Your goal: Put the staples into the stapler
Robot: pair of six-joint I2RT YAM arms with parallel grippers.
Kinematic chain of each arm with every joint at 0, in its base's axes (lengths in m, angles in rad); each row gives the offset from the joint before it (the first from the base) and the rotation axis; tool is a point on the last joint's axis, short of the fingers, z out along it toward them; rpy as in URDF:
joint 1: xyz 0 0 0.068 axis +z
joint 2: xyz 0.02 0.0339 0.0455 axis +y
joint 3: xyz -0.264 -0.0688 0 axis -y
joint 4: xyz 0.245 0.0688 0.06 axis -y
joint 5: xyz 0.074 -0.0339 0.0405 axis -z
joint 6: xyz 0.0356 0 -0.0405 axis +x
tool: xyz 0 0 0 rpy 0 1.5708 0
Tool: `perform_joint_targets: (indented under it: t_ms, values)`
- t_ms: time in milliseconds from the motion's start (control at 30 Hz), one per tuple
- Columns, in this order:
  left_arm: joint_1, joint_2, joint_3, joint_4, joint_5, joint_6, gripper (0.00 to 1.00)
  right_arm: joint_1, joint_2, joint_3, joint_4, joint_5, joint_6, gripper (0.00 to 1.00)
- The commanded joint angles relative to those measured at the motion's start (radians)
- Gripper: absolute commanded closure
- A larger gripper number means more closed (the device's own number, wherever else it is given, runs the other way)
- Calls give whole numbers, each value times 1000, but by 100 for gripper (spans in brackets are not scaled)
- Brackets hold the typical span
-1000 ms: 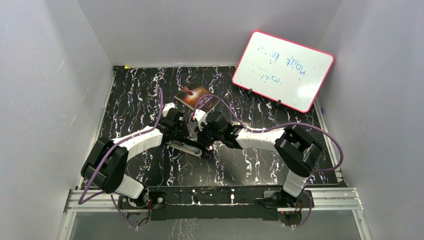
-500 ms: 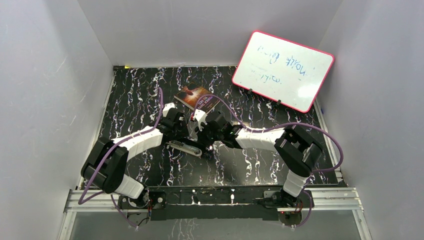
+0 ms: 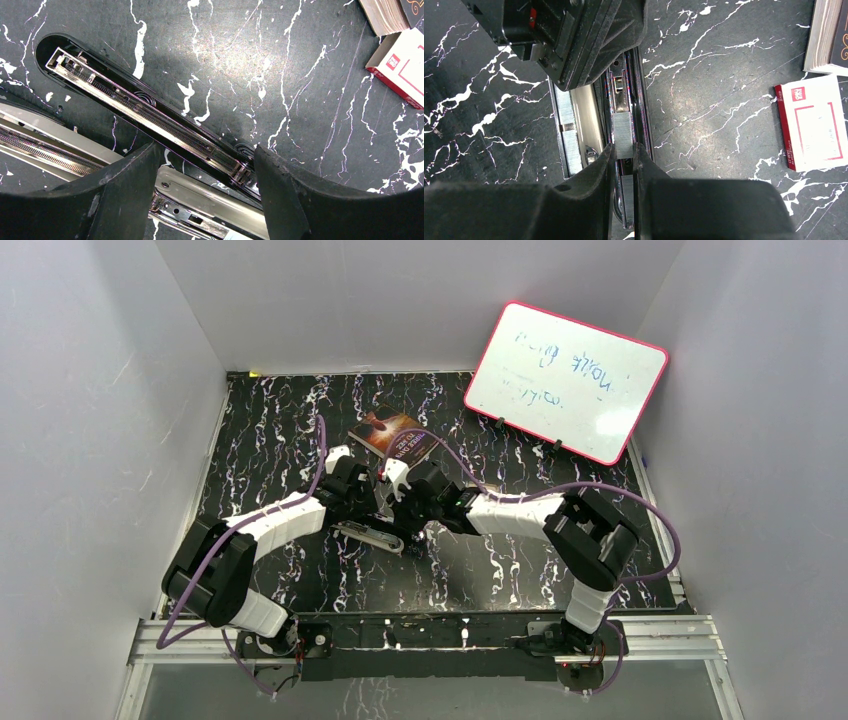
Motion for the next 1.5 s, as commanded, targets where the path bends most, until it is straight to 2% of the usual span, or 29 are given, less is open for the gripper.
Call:
perform_joint_targets:
  t_ms: [0,367,667,933,1200,1467]
  values:
    - [-5,-28,6,-54,-25,15,32,7,21,41,-35,35,-11,100]
    - [-5,-26,10,-54,-25,12,32,15,19,41,-51,39,-9,99]
    - [-6,-24,14,-52,-23,14,32,18,-10,10,-10,5,-11,74]
    - [-5,-27,11,-55,-28,17,32,17,-68,-25,47,-41,-9,63]
    - [-5,-25,11,-55,-27,18,32,17,-130,-71,181,41,-2,60]
    - [-5,-26,8,-56,-30,17,32,14,-90,-52,198,53,10,60]
